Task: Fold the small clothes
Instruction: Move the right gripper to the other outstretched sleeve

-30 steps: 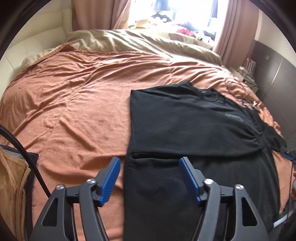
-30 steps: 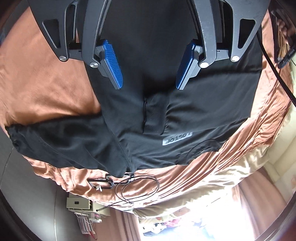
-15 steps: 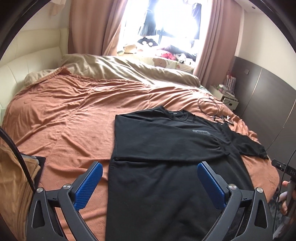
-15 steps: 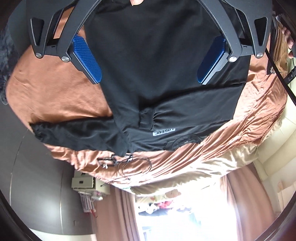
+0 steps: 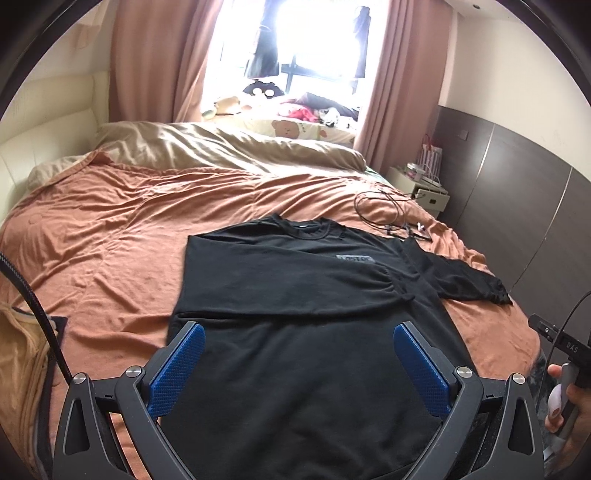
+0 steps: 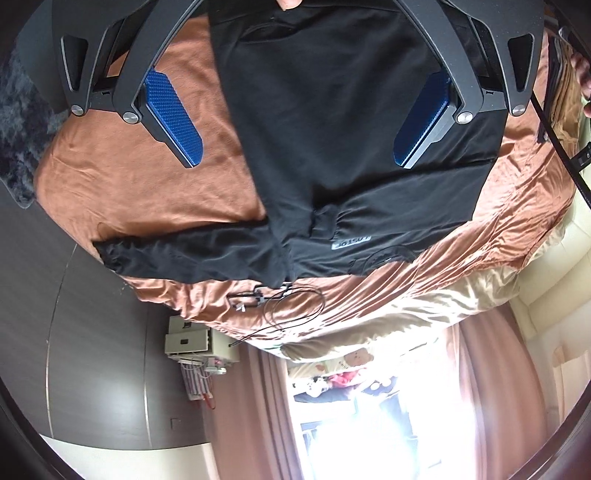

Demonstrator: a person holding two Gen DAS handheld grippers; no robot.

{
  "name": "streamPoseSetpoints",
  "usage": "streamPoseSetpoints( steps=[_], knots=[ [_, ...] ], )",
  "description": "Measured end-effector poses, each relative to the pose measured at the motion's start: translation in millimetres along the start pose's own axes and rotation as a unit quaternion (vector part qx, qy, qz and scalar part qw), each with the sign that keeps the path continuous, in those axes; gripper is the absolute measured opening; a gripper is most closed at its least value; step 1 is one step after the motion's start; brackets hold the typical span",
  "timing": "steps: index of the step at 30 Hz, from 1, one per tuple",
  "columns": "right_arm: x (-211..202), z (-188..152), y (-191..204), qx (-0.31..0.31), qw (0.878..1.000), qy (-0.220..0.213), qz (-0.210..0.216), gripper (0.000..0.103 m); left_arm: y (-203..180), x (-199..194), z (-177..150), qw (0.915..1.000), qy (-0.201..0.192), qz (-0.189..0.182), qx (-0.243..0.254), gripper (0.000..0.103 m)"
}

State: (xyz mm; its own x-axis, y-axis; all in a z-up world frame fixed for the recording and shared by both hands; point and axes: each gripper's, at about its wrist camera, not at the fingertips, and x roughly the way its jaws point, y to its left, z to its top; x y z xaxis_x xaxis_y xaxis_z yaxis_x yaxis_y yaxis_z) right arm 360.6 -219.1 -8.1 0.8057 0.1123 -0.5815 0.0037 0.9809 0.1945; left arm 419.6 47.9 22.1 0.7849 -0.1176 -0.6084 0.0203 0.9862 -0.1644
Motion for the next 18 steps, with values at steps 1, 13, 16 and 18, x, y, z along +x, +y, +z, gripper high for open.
streamPoseSetpoints(
  steps=[1,13,16,18],
  knots=[
    [1,-1,-6,0.007,1.000,-0.003,0.001,0.103,-7,4,1,1.0000,0.002,-0.002,0.005,0.103],
    [28,7,-68,0.070,0.998,-0.008,-0.007,0.103,-90,57,10,0.9979,0.024,-0.027,0.055,0.103],
    [39,12,-82,0.087,0.996,-0.009,-0.005,0.103,-107,71,15,0.9971,0.026,-0.031,0.065,0.103],
    [48,16,-92,0.101,0.995,-0.011,-0.001,0.103,-119,80,17,0.9965,0.027,-0.033,0.071,0.102]
  ],
)
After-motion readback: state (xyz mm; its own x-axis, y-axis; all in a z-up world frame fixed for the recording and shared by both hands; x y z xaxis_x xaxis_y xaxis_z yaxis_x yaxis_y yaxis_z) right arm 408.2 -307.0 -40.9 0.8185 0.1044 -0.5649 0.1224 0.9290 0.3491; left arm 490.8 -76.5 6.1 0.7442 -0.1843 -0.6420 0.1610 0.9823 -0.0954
